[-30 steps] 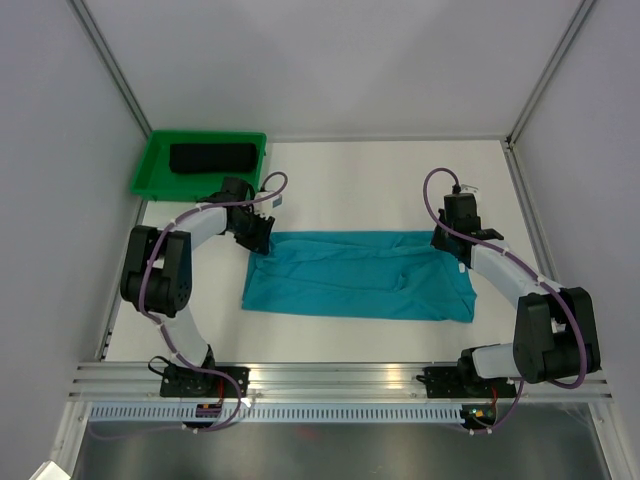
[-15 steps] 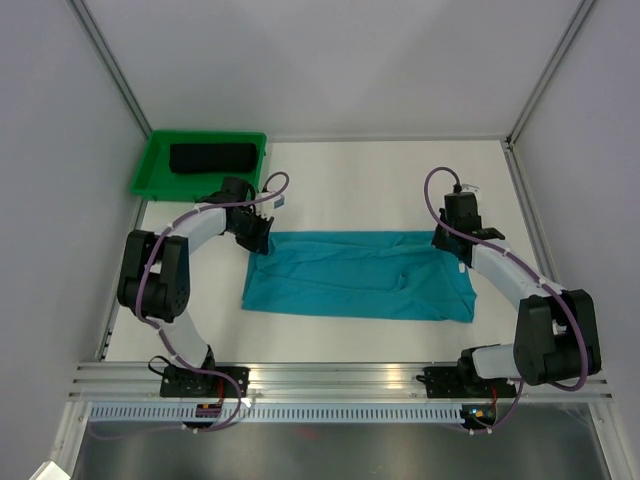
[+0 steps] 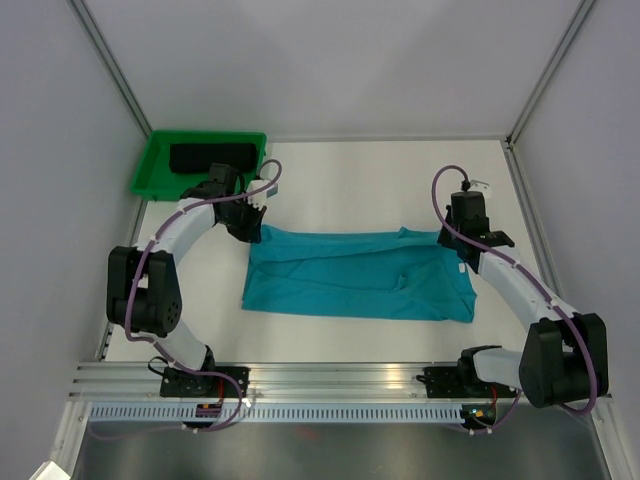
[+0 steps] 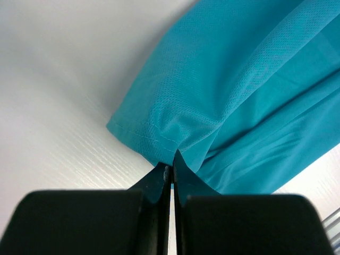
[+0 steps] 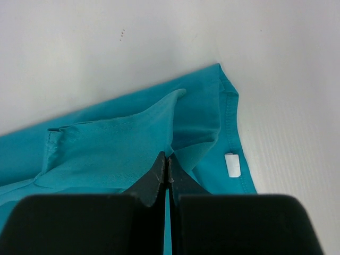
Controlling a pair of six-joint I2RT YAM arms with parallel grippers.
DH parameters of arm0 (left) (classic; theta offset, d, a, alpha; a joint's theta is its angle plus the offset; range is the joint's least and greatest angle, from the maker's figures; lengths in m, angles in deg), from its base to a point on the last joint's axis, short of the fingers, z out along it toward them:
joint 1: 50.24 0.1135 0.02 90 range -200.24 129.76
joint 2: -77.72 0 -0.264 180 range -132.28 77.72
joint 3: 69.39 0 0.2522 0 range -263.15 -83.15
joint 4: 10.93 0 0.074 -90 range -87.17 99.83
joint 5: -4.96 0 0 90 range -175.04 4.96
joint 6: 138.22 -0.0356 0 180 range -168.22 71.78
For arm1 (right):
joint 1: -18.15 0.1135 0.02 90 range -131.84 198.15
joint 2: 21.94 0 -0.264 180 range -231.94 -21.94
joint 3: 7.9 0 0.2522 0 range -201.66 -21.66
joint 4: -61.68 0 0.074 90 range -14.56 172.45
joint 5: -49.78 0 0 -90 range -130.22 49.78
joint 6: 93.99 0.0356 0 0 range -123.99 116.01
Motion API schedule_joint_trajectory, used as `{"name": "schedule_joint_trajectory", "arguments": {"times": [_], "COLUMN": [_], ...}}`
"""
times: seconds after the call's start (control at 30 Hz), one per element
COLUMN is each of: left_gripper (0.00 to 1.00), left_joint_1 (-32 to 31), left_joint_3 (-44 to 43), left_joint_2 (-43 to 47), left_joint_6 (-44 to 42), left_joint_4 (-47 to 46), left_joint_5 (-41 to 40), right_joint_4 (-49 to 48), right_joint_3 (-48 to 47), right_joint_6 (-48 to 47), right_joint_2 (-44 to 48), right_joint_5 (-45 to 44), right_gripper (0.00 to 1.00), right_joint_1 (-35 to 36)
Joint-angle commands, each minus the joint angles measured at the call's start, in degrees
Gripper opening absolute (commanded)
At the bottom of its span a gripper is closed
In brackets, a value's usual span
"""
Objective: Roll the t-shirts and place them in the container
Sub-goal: Fold the tshirt
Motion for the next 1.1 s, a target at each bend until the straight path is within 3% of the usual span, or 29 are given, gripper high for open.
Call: {"name": "schedule_joint_trajectory", "arguments": {"times": [0.0,0.13,0.2,0.27,0.37,0.57,0.87,0.97,1.07], "left_gripper": [0.02,0.02,0.02,0.02,0.04,0.07,0.09,0.09,0.09], "left_joint_1": [0.25,0.25,0.25,0.25,0.16,0.16,0.16,0.16,0.16], "left_joint_3": [0.24,2.70,3.05,3.40,3.41,3.49,4.20,3.93,3.84], "left_joint_2": [0.98,0.37,-0.24,-0.86,-1.56,-1.92,-1.48,-1.74,-1.39], "left_joint_6": [-3.90,-4.52,-4.60,-4.69,-4.95,-5.39,-4.95,-4.87,-4.95], "left_joint_4": [3.44,4.85,5.11,5.29,5.64,5.64,5.64,5.64,5.64], "left_joint_5": [0.07,-0.73,-0.82,-0.38,0.50,0.15,0.33,0.07,-0.11], "right_joint_4": [1.58,1.67,1.76,2.28,3.69,3.34,0.71,-0.17,-0.18], "right_joint_3": [1.19,4.26,5.41,5.68,5.41,4.27,3.04,2.69,2.69], "right_joint_6": [0.67,2.69,3.83,4.54,5.24,6.04,6.13,6.12,6.13], "right_joint_2": [1.96,1.87,1.43,1.34,3.18,5.04,-8.23,-10.69,-10.88], "right_joint_5": [-2.66,-1.78,-1.69,-1.78,-2.57,-2.66,0.86,-0.54,-0.90], "right_gripper": [0.00,0.02,0.14,0.36,0.46,0.49,0.48,0.42,0.26], "right_joint_1": [-0.19,-0.19,-0.19,-0.19,-0.19,-0.80,-1.50,-1.77,-2.03]}}
